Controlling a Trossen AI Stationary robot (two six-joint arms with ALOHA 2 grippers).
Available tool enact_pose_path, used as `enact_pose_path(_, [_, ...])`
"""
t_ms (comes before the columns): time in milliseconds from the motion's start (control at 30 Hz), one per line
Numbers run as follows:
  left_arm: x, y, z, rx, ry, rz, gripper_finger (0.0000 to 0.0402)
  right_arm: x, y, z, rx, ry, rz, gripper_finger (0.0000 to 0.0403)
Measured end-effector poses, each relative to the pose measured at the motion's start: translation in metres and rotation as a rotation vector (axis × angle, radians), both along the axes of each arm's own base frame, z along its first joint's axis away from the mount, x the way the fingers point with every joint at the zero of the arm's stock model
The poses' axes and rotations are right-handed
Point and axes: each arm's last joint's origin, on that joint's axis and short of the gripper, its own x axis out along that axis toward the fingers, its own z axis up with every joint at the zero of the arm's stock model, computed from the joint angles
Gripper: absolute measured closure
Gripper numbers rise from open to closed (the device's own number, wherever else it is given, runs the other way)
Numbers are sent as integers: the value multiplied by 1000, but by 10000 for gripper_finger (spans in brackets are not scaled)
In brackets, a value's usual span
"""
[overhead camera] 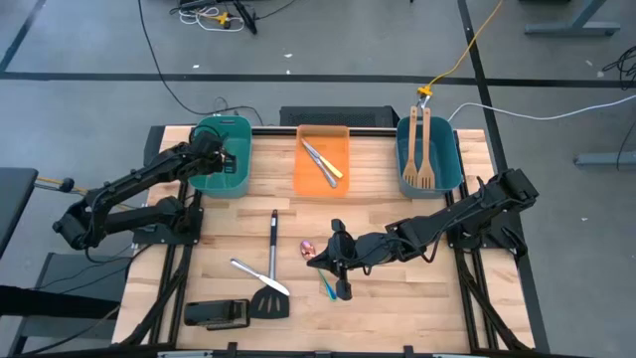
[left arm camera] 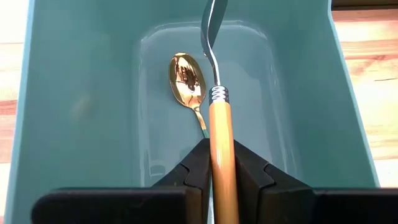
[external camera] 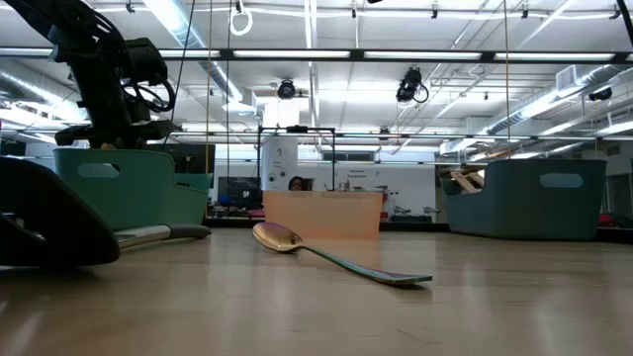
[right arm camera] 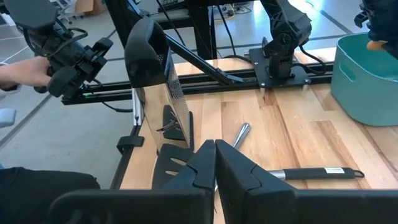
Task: Pick & Place Kitchen Items
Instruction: Put the yellow spoon into the green bin, then put the silver knife into the orange bin
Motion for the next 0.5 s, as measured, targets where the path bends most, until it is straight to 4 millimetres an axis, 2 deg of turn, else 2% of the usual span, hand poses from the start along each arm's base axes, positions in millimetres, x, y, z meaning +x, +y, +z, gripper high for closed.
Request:
enact_pose_path(267, [0,0,0,4,18,-25,344,0,0,0,0,0,0,383])
enact_pose_path(500, [0,0,0,6,24,-33,289,0,0,0,0,0,0,383])
